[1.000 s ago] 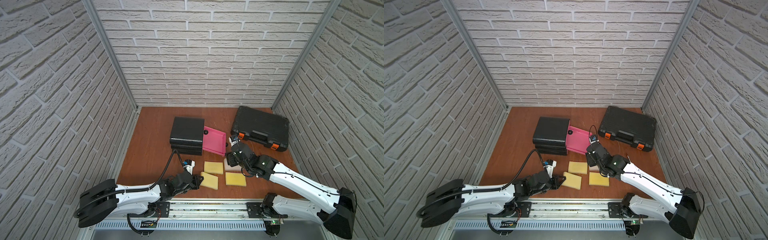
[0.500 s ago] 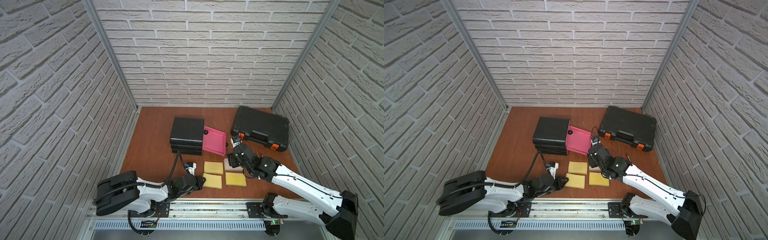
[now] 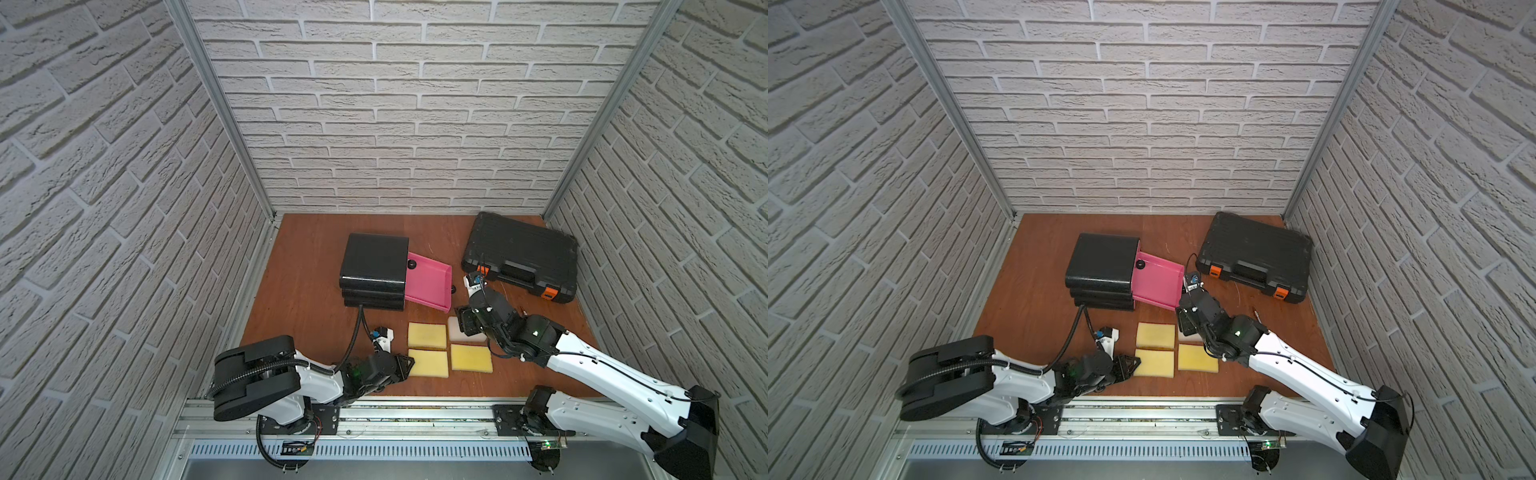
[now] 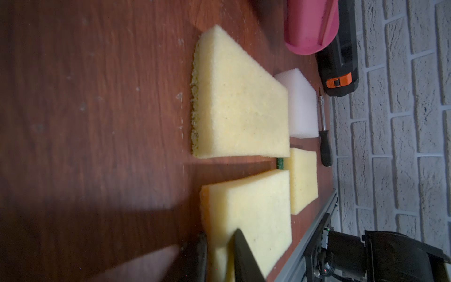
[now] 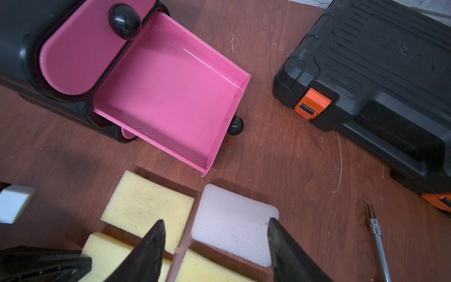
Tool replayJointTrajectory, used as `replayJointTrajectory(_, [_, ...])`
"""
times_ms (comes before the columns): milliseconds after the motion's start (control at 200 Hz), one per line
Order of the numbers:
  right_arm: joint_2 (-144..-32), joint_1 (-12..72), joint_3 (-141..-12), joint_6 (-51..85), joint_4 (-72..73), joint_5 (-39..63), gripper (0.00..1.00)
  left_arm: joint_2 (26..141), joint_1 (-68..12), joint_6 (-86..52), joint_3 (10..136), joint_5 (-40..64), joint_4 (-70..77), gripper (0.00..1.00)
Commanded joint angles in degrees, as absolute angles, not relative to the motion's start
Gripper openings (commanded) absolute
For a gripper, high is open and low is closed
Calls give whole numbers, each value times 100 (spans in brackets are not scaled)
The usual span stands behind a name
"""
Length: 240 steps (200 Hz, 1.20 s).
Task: Take the sponge out of the drawer
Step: Place the sponge at the center of the board.
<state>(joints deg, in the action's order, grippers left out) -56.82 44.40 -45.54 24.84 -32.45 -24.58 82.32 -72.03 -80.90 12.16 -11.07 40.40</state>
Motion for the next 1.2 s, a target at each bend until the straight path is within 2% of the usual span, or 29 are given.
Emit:
replayJointTrajectory(0, [-5594,4447,-4490,2477,-3146,-2566,66,8098,-7282,-8077,1243,-1352,4045,34])
replayJointTrajectory(240, [-5649,4447,-4495,2470,-3144,-2588,66,7844,-7321,-8061,1316,-1485,3607,41])
replayJointTrajectory(315, [-5660,4449,-4494,2471,-3144,-2599,66,7814,-7321,-8034,1337,-1485,3552,49])
replayJointTrajectory(400, [-5669,4447,-4492,2469,-3146,-2601,66,7700,-7321,-7966,1356,-1501,3472,52])
replayJointTrajectory(480, [-5699,4448,-4498,2468,-3146,-2630,66,7494,-7327,-7810,1426,-1544,3211,61])
replayJointTrajectory(700, [-5916,4439,-4560,2540,-3232,-2892,72,6309,-7488,-7045,2147,-2114,1069,98])
replayJointTrajectory(925, [-6205,4330,-4673,2536,-3122,-2878,78,4948,-7208,-5752,3177,-2453,-1308,98])
replayJointTrajectory(1025, [-6372,4162,-4771,2510,-3006,-2656,78,4725,-6574,-5312,3632,-2231,-2075,98])
replayJointTrajectory(1195, [-6730,3760,-4956,2605,-2690,-1729,76,4617,-5376,-4372,4212,-1723,-2324,98])
